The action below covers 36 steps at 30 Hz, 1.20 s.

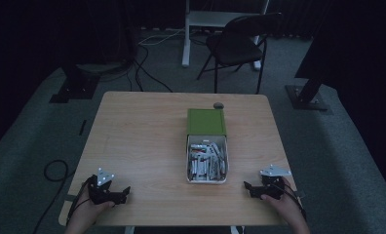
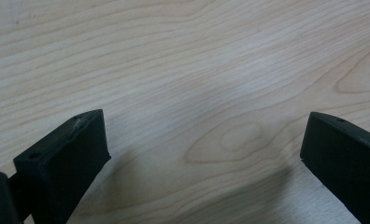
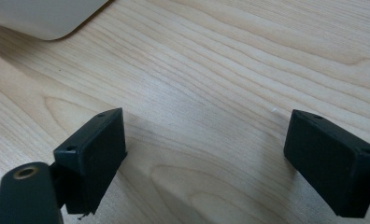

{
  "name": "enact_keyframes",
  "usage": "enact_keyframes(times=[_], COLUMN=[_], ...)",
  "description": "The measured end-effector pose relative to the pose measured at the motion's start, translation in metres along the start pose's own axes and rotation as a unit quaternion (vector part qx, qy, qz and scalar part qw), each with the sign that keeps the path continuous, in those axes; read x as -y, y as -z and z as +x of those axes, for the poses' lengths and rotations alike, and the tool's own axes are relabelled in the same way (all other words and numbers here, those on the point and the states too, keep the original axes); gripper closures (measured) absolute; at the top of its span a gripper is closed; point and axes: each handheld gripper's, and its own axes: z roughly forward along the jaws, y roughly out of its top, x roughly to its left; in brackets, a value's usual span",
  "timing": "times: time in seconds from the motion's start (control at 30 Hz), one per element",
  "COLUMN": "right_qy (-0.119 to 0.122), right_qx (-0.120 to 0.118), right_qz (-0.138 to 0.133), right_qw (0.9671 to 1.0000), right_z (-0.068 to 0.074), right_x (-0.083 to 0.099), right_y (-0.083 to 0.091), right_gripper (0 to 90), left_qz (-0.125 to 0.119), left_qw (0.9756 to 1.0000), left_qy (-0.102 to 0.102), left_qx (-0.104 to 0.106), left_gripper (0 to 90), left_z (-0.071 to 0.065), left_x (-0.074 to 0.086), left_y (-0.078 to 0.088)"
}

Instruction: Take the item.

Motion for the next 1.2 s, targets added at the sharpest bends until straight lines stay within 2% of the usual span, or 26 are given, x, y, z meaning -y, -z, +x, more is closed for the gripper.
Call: enact_keyframes(times=[0.23, 0.47, 0.67, 0.83, 0.97, 1.2], right_qy=[-0.001, -0.001, -0.002, -0.001, -0.001, -0.002], right_qx=[0.000, 0.000, 0.000, 0.000, 0.000, 0.000], right_qz=[0.000, 0.000, 0.000, -0.001, -0.001, -0.001], right_qw=[1.0000, 1.0000, 1.0000, 1.0000, 1.0000, 1.0000], right_z=[0.000, 0.000, 0.000, 0.000, 0.000, 0.000], right_x=[0.000, 0.000, 0.000, 0.000, 0.000, 0.000], right_y=[0.000, 0.000, 0.000, 0.000, 0.000, 0.000], right_gripper=[12.3, 12.4, 12.4, 12.4, 12.4, 12.4], left_qz=[0.001, -0.011, -0.018, -0.018, -0.024, -0.039], left_qw=[1.0000, 0.9997, 0.9992, 0.9992, 0.9989, 0.9968], left_qy=[-0.002, -0.008, -0.018, -0.034, -0.027, -0.039], left_qx=[0.000, 0.021, 0.030, 0.015, 0.030, 0.057], left_gripper=[1.6, 1.6, 1.6, 1.6, 1.6, 1.7], left_z=[-0.002, -0.012, -0.020, -0.025, -0.029, -0.041], left_x=[-0.005, -0.014, -0.026, -0.033, -0.038, -0.057], left_y=[0.001, 0.004, 0.007, 0.007, 0.006, 0.012])
